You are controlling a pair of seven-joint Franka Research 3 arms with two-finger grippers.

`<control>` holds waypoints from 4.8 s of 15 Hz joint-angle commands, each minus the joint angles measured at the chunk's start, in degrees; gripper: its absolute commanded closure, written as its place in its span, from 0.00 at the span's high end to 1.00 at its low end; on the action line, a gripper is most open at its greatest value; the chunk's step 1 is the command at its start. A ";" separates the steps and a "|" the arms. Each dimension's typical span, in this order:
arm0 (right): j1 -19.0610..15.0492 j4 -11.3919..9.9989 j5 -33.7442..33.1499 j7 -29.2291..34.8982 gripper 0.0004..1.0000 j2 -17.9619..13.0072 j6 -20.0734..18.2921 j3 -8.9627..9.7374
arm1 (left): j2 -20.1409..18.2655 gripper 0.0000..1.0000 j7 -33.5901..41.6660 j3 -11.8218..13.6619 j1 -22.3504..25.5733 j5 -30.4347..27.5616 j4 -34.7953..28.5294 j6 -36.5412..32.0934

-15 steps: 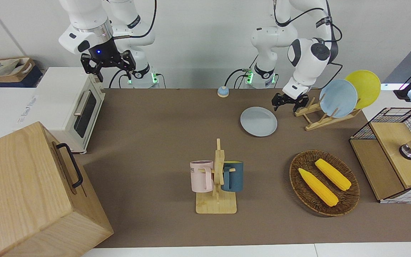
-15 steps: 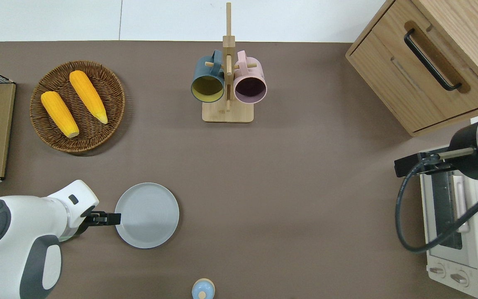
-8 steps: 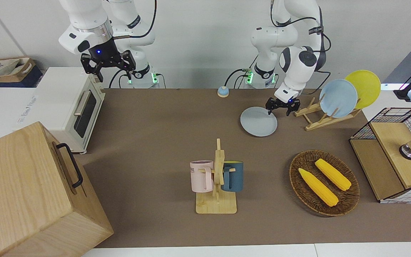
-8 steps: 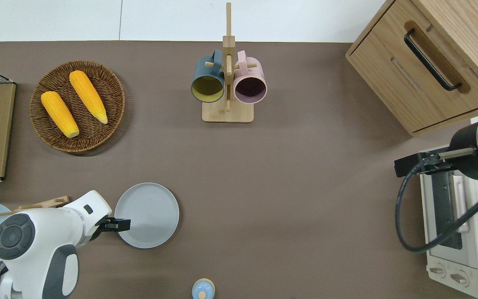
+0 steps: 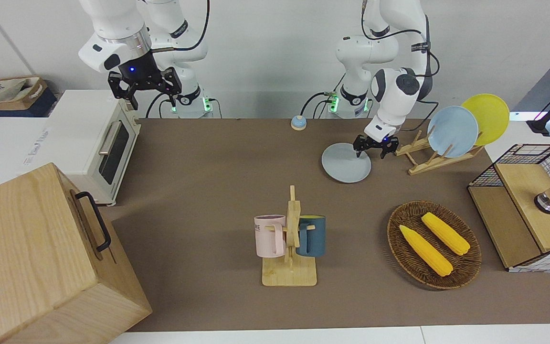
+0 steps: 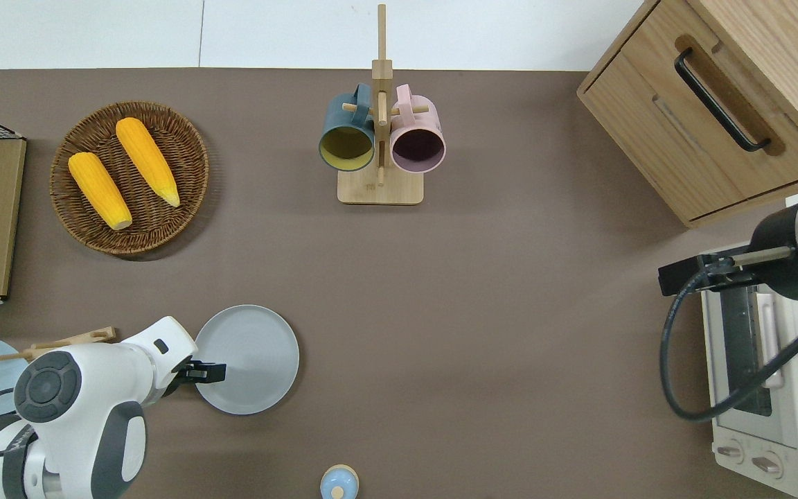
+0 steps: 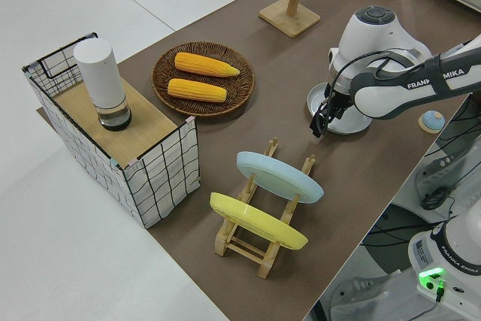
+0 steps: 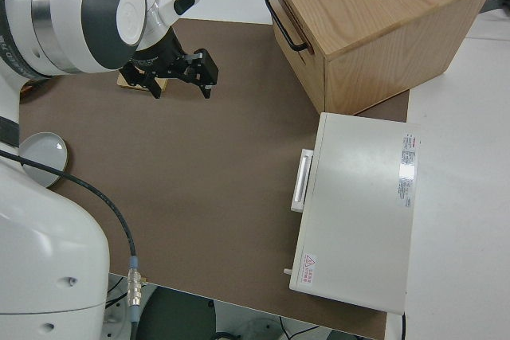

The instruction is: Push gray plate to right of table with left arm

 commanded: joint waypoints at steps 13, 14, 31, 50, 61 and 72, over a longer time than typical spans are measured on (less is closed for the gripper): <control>-0.62 -0.03 0.46 -0.15 0.98 -0.43 -0.69 0.23 | 1.27 0.00 -1.87 0.32 -0.74 -2.50 -0.56 2.32; -0.62 -0.03 0.46 -0.06 0.98 -0.43 -0.69 0.23 | 1.71 0.00 -2.84 0.32 -1.61 -3.29 -0.38 2.75; -0.62 -0.03 0.46 -0.06 0.98 -0.43 -0.69 0.32 | 16.82 0.00 -40.45 -2.57 -27.28 -4.36 16.22 4.51; -0.62 0.05 0.46 -0.15 0.98 -0.43 -0.69 0.32 | 35.29 0.01 -67.45 -8.12 -38.18 1.89 42.60 3.46; -0.62 -0.03 0.46 -0.15 0.98 -0.43 -0.69 0.32 | 29.59 0.98 -65.34 -7.33 -34.59 1.97 41.02 -1.46; -0.62 -0.03 0.46 -0.06 0.98 -0.43 -0.69 0.32 | 15.52 0.98 -46.73 -7.24 -20.97 0.13 34.16 -17.71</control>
